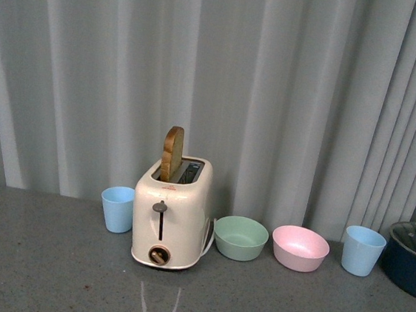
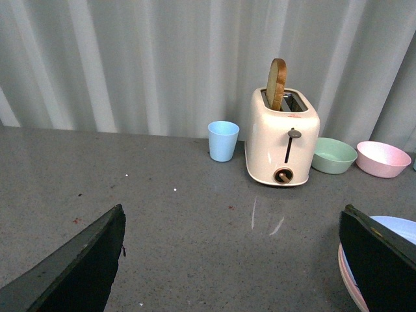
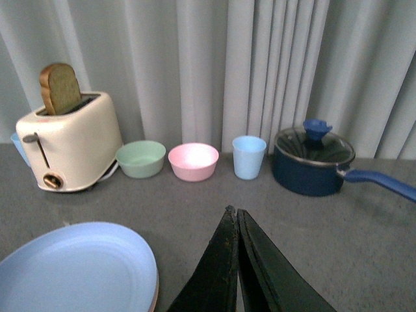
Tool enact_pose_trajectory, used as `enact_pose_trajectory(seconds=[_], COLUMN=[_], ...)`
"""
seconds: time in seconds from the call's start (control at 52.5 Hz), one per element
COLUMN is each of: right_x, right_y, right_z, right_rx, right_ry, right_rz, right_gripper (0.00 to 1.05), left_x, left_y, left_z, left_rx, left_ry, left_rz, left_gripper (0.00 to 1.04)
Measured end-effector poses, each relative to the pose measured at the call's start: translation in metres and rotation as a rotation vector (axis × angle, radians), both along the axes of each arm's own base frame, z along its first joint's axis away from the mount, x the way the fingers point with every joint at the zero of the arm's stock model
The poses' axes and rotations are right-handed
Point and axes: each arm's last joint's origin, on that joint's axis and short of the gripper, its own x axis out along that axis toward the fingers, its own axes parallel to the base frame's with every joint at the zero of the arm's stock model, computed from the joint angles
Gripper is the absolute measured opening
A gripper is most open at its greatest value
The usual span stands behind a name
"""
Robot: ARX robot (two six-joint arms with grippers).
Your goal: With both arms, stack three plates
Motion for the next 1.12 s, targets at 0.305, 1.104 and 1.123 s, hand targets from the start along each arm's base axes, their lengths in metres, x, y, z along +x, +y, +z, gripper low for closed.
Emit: enact_pose_trajectory(seconds=[0.305,1.104,1.123], right_x=[-0.0036,-0.0036,-0.0036], right_y=[-0.0001,-0.0001,-0.0001], right_z=[0.002,0.0019,0.0019], right_rx=[-0.002,-0.001,-0.001], right_ry=[-0.031,-0.031,-0.031], right_rz=[-0.001,-0.001,-0.001], right_gripper=[0.11,0.97,0.97], left_x=[-0.0001,-0.0001,-0.0001], left_y=[0.0,0.0,0.0], left_z=[0.0001,0.0001,0.0001], left_rx=[0.0,0.0,0.0], left_ry=[-0.001,-0.001,-0.001], left_rz=[0.0,0.0,0.0], left_gripper=[0.98,0.98,0.98])
